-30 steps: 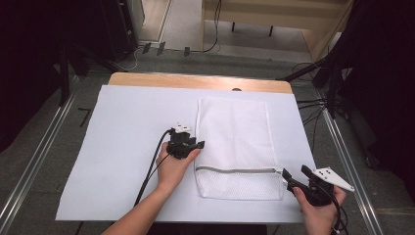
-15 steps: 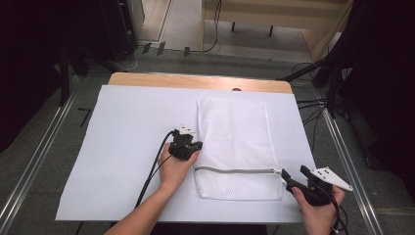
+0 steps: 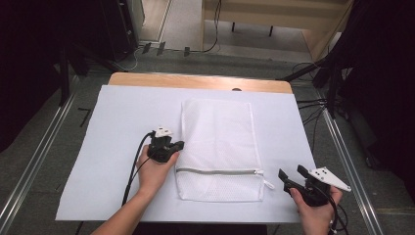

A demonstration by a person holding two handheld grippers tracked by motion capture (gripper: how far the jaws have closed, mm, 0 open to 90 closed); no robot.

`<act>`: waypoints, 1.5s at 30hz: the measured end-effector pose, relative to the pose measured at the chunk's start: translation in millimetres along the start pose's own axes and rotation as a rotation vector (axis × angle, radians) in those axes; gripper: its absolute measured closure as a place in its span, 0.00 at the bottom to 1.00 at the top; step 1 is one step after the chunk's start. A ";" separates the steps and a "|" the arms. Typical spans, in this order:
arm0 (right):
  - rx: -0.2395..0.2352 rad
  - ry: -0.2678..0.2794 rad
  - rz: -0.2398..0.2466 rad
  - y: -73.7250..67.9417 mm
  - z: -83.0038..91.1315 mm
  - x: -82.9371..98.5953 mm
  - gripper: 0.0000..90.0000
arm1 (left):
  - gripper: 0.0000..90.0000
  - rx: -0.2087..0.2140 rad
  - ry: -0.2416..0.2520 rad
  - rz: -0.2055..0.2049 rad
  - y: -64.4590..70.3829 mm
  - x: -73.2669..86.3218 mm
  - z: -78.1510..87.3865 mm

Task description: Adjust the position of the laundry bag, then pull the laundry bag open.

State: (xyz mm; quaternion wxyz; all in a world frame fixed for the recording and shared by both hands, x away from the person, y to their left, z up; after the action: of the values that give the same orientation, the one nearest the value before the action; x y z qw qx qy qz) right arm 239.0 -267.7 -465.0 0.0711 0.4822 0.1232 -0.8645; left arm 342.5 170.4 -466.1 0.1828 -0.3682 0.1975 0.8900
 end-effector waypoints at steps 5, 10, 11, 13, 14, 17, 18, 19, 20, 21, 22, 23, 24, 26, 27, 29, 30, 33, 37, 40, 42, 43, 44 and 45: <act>-0.026 0.005 -0.006 -8.6 0.5 -1.3 0.29 | 1.00 -0.026 -0.001 -0.021 -13.6 8.8 15.3; -0.064 0.017 -0.011 -18.5 2.1 -3.9 0.30 | 1.00 -0.032 -0.008 -0.012 -28.5 11.8 28.1; -0.068 0.022 -0.007 -20.5 1.9 -4.0 0.30 | 1.00 -0.037 -0.013 -0.012 -31.2 12.2 30.1; -0.077 0.027 -0.004 -25.3 1.5 -3.7 0.29 | 1.00 -0.041 -0.015 -0.011 -33.8 12.6 32.3; -0.078 0.026 0.005 -28.1 1.3 -3.6 0.27 | 1.00 -0.044 -0.011 0.002 -40.2 13.4 36.6; -0.080 0.026 0.042 -36.6 1.2 -3.2 0.27 | 1.00 -0.050 0.000 0.023 -49.2 14.5 41.4; -0.090 0.027 0.046 -39.3 1.2 -3.0 0.27 | 1.00 -0.044 0.005 0.030 -51.3 14.9 42.4; -0.098 0.026 0.053 -42.2 1.5 -2.7 0.26 | 1.00 -0.028 0.012 0.025 -53.6 15.1 43.5; -0.096 0.028 0.060 -45.5 1.8 -2.1 0.25 | 1.00 -0.017 0.020 0.017 -54.8 15.2 44.5; -0.096 0.028 0.060 -45.5 1.8 -2.1 0.25 | 0.96 -0.017 0.020 0.017 -54.8 15.2 44.5; -0.110 0.016 0.065 -52.2 3.0 -0.1 0.23 | 0.86 -0.037 0.044 0.006 -57.2 15.1 47.5; -0.116 0.012 0.065 -55.3 3.6 1.4 0.23 | 0.75 -0.049 0.059 0.009 -58.1 15.3 49.2; -0.124 0.011 0.065 -57.4 4.1 2.8 0.24 | 0.66 -0.044 0.073 0.029 -58.8 15.9 52.7; -0.163 -0.001 0.057 -63.5 5.5 6.8 0.25 | 0.54 -0.034 0.090 0.046 -57.1 19.1 59.8; -0.163 -0.001 0.057 -63.5 5.5 6.8 0.25 | 0.50 -0.034 0.090 0.046 -57.1 19.1 59.8; -0.202 -0.024 0.049 -70.3 5.2 8.4 0.28 | 0.45 -0.031 0.132 0.030 -45.9 32.2 74.1; -0.197 -0.028 0.055 -72.6 4.7 8.5 0.28 | 0.44 -0.030 0.144 0.029 -42.2 36.6 77.4; -0.175 -0.037 0.081 -81.1 1.7 8.1 0.28 | 0.43 -0.030 0.137 -0.011 -31.5 43.9 84.5; -0.167 -0.046 0.098 -93.0 -4.2 6.9 0.31 | 0.43 -0.021 0.176 -0.013 -26.0 46.7 94.3; -0.145 -0.062 0.116 -98.8 -10.9 7.9 0.30 | 0.43 -0.014 0.182 -0.008 -26.7 46.1 96.3; -0.154 -0.078 0.117 -100.4 -15.5 9.3 0.31 | 0.44 -0.005 0.183 -0.005 -26.3 46.1 94.8; -0.159 -0.082 0.120 -101.1 -17.1 10.3 0.33 | 0.44 -0.004 0.176 -0.009 -25.4 46.0 94.0; -0.159 -0.082 0.120 -101.1 -17.1 10.3 0.33 | 0.45 -0.004 0.176 -0.009 -25.4 46.0 94.0; -0.162 -0.081 0.119 -101.4 -18.4 11.2 0.34 | 0.45 -0.001 0.177 -0.014 -24.5 45.9 92.8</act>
State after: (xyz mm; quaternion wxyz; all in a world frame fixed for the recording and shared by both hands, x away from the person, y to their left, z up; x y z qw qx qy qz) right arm 223.6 -165.2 -469.2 0.1660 0.4460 0.1609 -0.8646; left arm 269.5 244.8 -444.4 0.1709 -0.4468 0.2097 0.8528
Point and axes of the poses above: each handheld gripper's, and its own axes: z roughly backward along the jaws, x roughly out of its underside, y roughly to its right, the point moved 1 cm from there along -z, roughly forward along the jaws, and after that the axes turned 1 degree about x, right-handed, at the moved point
